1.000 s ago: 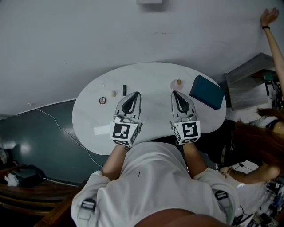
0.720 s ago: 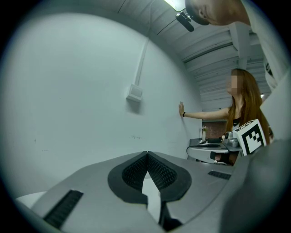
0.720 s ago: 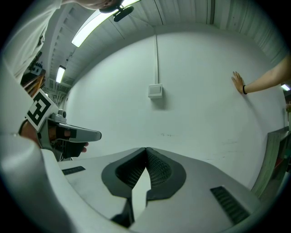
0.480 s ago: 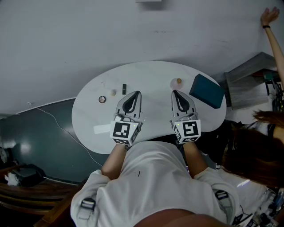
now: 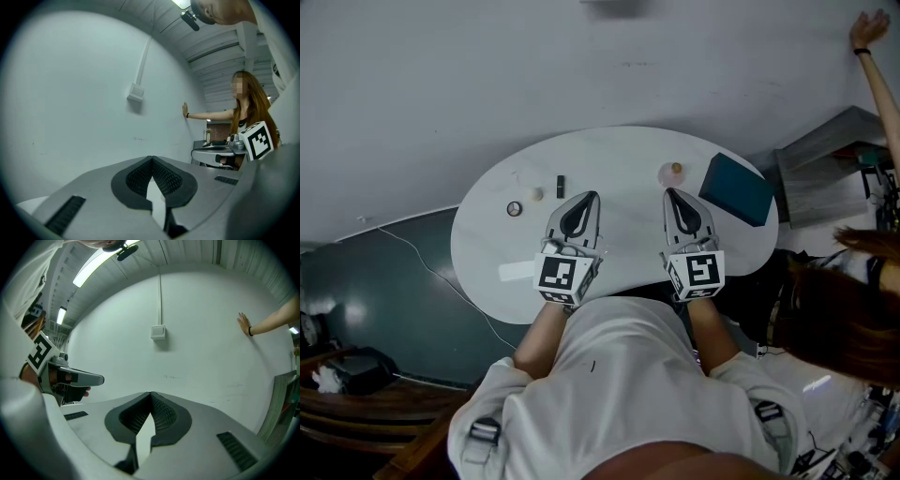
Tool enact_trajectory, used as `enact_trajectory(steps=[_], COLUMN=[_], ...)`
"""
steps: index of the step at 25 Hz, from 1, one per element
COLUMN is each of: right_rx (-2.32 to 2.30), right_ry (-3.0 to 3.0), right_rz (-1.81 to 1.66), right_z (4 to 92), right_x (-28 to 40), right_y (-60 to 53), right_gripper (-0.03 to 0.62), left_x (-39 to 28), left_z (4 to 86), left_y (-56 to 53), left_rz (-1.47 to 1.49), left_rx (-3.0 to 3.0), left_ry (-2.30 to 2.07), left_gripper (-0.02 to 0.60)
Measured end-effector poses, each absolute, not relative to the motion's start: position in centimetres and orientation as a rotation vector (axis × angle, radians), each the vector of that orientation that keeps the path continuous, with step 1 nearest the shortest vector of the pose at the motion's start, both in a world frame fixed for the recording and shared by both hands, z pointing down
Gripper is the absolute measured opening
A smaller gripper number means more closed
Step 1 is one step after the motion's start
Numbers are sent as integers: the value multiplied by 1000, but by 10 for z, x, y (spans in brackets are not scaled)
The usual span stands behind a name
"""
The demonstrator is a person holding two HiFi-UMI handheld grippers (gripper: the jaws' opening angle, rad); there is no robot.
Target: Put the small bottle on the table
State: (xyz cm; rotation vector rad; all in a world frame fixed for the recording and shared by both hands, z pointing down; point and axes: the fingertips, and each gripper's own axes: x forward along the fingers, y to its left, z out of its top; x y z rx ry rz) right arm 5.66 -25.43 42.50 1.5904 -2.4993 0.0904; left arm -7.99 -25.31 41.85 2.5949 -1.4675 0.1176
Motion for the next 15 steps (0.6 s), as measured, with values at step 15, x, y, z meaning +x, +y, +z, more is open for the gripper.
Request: enact_trajectory(steps=[15], right_rx=[1608], right_ry=[-2472], right_rz=[109], right_z=[432], right_x=[70], right_y=[-256], right_gripper=[-3], left_x=[-76], left_z=[427], left_y=[-257], left_rz=[137], left_rx=[2577], left_ry=[-1473], left_gripper=[12])
